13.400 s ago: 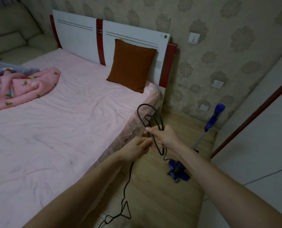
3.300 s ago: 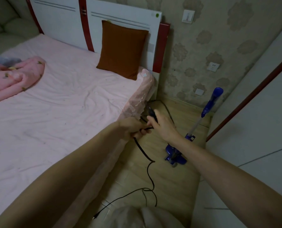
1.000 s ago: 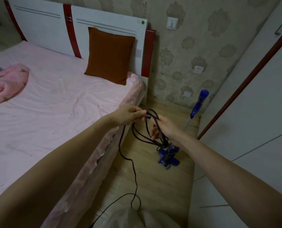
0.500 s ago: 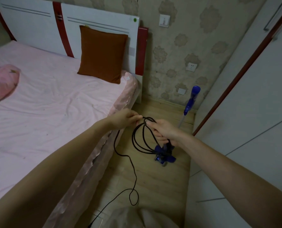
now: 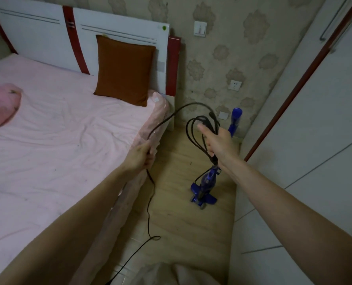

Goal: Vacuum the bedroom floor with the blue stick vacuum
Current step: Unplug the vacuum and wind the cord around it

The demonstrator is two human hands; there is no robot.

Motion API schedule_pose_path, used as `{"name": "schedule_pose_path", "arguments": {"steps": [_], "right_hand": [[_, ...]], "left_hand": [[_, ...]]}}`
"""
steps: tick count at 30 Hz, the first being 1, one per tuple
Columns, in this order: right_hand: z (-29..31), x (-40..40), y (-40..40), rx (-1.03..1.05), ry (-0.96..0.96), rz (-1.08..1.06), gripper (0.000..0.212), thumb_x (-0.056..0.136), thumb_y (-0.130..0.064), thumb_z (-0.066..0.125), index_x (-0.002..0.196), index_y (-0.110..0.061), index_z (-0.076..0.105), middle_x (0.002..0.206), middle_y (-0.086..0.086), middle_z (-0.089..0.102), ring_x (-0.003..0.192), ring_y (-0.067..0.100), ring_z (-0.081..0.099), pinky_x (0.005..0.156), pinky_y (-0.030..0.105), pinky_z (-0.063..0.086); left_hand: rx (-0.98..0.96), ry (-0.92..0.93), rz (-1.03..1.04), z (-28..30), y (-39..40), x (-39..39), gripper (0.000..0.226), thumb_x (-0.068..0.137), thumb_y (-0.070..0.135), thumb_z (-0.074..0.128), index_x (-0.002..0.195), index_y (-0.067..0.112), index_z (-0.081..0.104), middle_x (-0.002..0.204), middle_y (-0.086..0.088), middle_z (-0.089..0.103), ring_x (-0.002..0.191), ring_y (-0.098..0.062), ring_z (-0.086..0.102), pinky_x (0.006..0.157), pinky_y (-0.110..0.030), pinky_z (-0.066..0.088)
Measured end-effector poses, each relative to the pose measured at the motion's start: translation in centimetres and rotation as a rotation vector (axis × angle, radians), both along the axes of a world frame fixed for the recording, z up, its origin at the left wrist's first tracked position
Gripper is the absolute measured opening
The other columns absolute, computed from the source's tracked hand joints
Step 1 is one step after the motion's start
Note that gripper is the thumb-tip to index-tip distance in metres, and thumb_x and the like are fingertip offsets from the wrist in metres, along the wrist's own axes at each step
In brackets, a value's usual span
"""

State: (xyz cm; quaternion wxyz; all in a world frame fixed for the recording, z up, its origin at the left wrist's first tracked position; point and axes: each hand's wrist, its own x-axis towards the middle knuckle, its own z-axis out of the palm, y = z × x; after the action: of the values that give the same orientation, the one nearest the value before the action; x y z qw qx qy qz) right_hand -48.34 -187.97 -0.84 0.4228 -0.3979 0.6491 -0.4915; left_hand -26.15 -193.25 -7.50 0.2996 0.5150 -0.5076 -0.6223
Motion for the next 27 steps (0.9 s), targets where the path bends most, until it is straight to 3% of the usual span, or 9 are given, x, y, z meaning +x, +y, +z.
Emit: {"name": "schedule_pose_path", "arguments": {"steps": [3, 7, 12, 15, 18, 21, 23, 25, 27], "right_hand": [[0.5, 1.3, -0.5, -0.038, 0.012, 0.047, 0.021, 0.092, -0.035, 0.064, 0.083, -0.016, 0.068, 0.041, -0.017, 0.049, 0.039, -0.003, 0.045, 0.051, 0.017, 0.031], [1.4, 3.2, -1.2, 0.000, -0.065, 0.143, 0.051, 0.092, -0.039, 0.063, 0.100, 0.012, 0.064, 0.045, -0.008, 0.036, 0.034, 0.004, 0.030, 0.036, 0.018, 0.023], [1.7, 4.4, -1.6, -0.003, -0.120, 0.278, 0.029, 0.090, -0.030, 0.068, 0.067, -0.015, 0.058, 0.044, -0.007, 0.035, 0.036, 0.009, 0.027, 0.036, 0.022, 0.020], [2.0, 5.0, -1.5, 0.011, -0.045, 0.298, 0.015, 0.087, -0.022, 0.071, 0.079, -0.013, 0.063, 0.042, -0.010, 0.045, 0.033, 0.002, 0.038, 0.035, 0.016, 0.027], [1.6, 5.8, -2.1, -0.028, 0.070, 0.196, 0.014, 0.086, -0.017, 0.071, 0.075, -0.018, 0.063, 0.061, -0.010, 0.058, 0.046, -0.008, 0.054, 0.044, 0.009, 0.037], [0.9, 5.4, -3.4, 0.020, 0.102, -0.006, 0.006, 0.088, -0.020, 0.068, 0.088, -0.016, 0.064, 0.083, -0.004, 0.063, 0.080, 0.009, 0.062, 0.068, 0.022, 0.045], [0.6, 4.2, -4.2, 0.056, 0.139, -0.144, 0.009, 0.090, -0.020, 0.065, 0.085, -0.016, 0.059, 0.083, -0.003, 0.059, 0.088, 0.017, 0.058, 0.076, 0.029, 0.044], [0.1, 2.8, -4.5, 0.087, 0.214, -0.221, 0.010, 0.092, -0.021, 0.063, 0.086, -0.017, 0.056, 0.079, -0.006, 0.055, 0.088, 0.018, 0.057, 0.076, 0.030, 0.043], [-1.0, 2.0, -4.2, 0.139, 0.269, -0.228, 0.013, 0.093, -0.021, 0.064, 0.100, -0.011, 0.062, 0.084, -0.004, 0.058, 0.088, 0.016, 0.057, 0.074, 0.029, 0.042]], "left_hand": [[0.250, 0.484, -0.252, 3.8, 1.3, -1.9, 0.042, 0.101, 0.032, 0.033, 0.061, 0.020, 0.040, 0.053, 0.006, 0.027, 0.044, -0.008, 0.018, 0.039, -0.020, 0.014], [0.593, 1.007, -0.458, 4.4, 1.5, -2.3, 0.043, 0.101, 0.028, 0.035, 0.065, 0.011, 0.051, 0.055, 0.003, 0.029, 0.044, -0.010, 0.025, 0.038, -0.021, 0.021], [0.700, 1.067, -0.473, 3.7, 1.6, -1.5, 0.048, 0.103, 0.029, 0.029, 0.068, 0.006, 0.053, 0.056, 0.001, 0.029, 0.044, -0.011, 0.027, 0.037, -0.021, 0.025], [0.592, 0.853, -0.356, 3.9, 2.0, -1.1, 0.045, 0.099, 0.030, 0.034, 0.062, 0.013, 0.052, 0.053, 0.006, 0.022, 0.041, -0.005, 0.017, 0.031, -0.015, 0.019], [0.410, 0.622, -0.220, 3.8, 2.5, -1.5, 0.040, 0.101, 0.030, 0.035, 0.075, 0.011, 0.059, 0.053, 0.006, 0.026, 0.042, -0.003, 0.021, 0.031, -0.013, 0.022], [-0.092, 0.048, -0.181, 2.9, 3.8, -1.7, 0.026, 0.103, 0.024, 0.041, 0.093, 0.009, 0.060, 0.064, 0.001, 0.041, 0.048, -0.003, 0.040, 0.044, -0.013, 0.035], [-0.372, -0.320, -0.128, 0.9, 5.3, -1.3, 0.017, 0.102, 0.023, 0.046, 0.088, 0.017, 0.055, 0.071, 0.003, 0.051, 0.053, 0.004, 0.049, 0.051, -0.010, 0.040], [-0.499, -0.469, 0.008, -1.0, 6.5, -0.5, 0.018, 0.101, 0.024, 0.046, 0.084, 0.025, 0.053, 0.074, 0.009, 0.056, 0.060, 0.004, 0.051, 0.056, -0.009, 0.037], [-0.565, -0.622, 0.110, -1.9, 6.1, 0.1, 0.024, 0.100, 0.028, 0.043, 0.088, 0.021, 0.062, 0.081, 0.007, 0.063, 0.073, -0.006, 0.056, 0.063, -0.017, 0.037]]}}
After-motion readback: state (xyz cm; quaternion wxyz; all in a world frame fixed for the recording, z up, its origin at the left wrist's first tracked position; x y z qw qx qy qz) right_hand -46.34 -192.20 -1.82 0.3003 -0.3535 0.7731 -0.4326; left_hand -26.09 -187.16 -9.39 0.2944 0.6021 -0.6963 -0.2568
